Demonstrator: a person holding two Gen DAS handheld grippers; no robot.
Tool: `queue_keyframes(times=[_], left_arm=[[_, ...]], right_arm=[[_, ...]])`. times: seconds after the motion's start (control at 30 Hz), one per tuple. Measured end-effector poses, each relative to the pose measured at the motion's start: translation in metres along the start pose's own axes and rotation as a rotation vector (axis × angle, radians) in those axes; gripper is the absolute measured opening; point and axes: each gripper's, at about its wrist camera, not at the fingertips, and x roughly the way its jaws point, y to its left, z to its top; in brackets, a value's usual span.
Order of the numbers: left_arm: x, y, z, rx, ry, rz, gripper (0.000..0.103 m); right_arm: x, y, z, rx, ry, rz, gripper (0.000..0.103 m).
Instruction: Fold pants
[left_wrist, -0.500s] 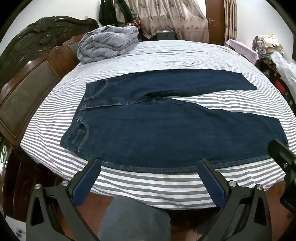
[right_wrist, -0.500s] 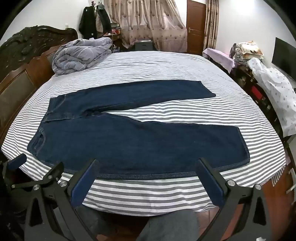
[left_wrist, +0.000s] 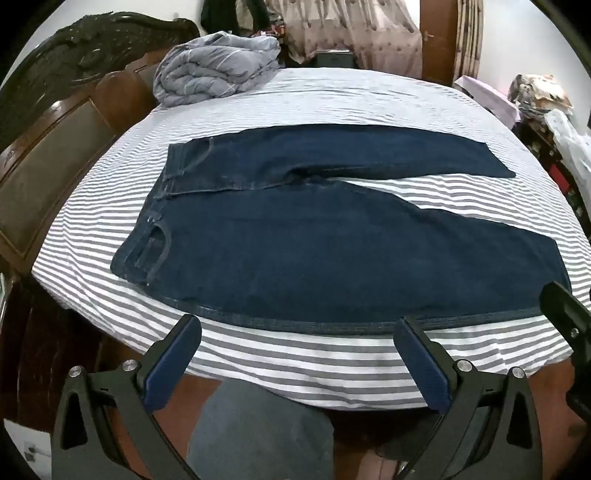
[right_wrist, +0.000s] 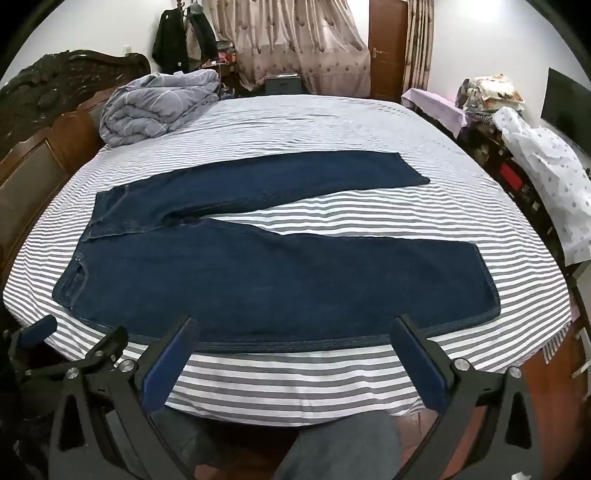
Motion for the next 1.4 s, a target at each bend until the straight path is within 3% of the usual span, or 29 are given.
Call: queue_keyframes(times=[0.97, 1.4], left_arm=[[0.0032, -0.0064, -0.0036, 0.025, 0.006, -0.052, 0.103], [-0.0019, -0.0075, -0.0043, 0.046, -0.049, -0.035, 0.103]], right_arm=[[0.0056, -0.0014, -0.0051, 0.006, 0.021, 0.010, 0.103], [0.0083, -0.0047, -0.0057, 0.012, 0.028, 0.006, 0.103]])
